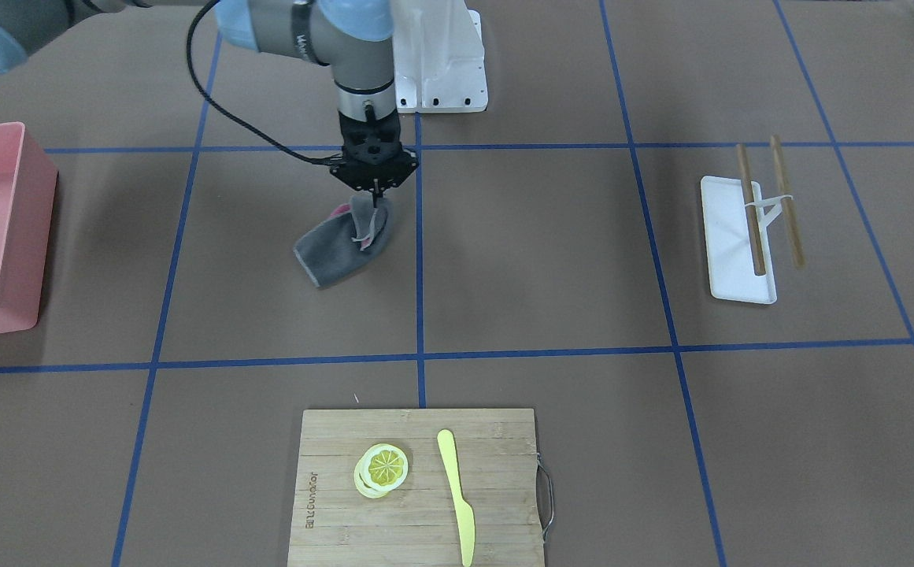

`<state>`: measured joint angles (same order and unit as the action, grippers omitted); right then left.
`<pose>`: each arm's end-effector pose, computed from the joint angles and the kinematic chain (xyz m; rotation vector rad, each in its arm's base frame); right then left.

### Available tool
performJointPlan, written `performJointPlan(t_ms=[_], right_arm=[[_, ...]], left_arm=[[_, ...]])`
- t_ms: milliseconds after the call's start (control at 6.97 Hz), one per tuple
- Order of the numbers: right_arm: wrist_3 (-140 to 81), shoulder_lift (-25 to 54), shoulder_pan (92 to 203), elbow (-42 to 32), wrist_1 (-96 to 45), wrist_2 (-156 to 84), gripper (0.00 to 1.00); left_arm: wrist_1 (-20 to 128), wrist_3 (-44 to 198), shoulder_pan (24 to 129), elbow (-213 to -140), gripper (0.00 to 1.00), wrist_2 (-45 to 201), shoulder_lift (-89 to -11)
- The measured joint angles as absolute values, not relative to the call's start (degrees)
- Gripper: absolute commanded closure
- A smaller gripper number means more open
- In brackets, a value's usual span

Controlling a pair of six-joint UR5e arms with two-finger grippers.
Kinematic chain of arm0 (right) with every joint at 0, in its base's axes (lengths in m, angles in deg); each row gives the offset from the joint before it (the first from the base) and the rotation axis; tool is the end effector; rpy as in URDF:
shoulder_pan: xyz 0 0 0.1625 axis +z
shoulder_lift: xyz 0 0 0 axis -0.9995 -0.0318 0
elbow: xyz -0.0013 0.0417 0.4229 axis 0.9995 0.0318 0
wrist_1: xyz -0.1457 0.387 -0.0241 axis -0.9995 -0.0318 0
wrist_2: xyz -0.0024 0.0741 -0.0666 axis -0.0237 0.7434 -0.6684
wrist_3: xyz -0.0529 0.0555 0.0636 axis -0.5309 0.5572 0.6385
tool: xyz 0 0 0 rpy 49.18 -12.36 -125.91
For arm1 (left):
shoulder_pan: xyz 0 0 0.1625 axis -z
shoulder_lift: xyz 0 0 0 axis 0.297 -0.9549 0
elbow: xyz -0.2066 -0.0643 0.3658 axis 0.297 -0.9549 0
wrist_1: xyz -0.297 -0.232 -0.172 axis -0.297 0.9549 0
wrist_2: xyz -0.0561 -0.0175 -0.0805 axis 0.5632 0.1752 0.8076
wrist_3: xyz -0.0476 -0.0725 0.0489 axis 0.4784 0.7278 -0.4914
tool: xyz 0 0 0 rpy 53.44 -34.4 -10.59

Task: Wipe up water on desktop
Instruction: 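Wipe the cloth back and forth across the table with the right gripper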

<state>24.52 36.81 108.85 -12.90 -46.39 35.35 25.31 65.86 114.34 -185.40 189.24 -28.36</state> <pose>-0.5753 -0.3513 0.1610 0.2021 -0.7669 -0.0135 -0.1240 -0.4662 0.5980 0.1104 0.7441 -0.1405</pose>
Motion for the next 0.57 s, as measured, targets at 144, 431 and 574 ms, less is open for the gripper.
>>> performJointPlan(t_ms=[144,431,574], right_arm=[[27.56,40.84,107.78,-10.12,-44.92,34.24,1.00],[29.58,40.85,107.29,-9.71,-41.91,33.42,1.00],[28.51,36.15,107.33,-13.52,-42.17,33.49,1.00]], left_arm=[[25.30,65.86,114.33,-185.41,0.01,189.24,-28.36],[25.30,65.86,114.28,-185.42,0.01,189.24,-28.38],[25.32,65.86,114.25,-185.44,0.01,189.24,-28.40]])
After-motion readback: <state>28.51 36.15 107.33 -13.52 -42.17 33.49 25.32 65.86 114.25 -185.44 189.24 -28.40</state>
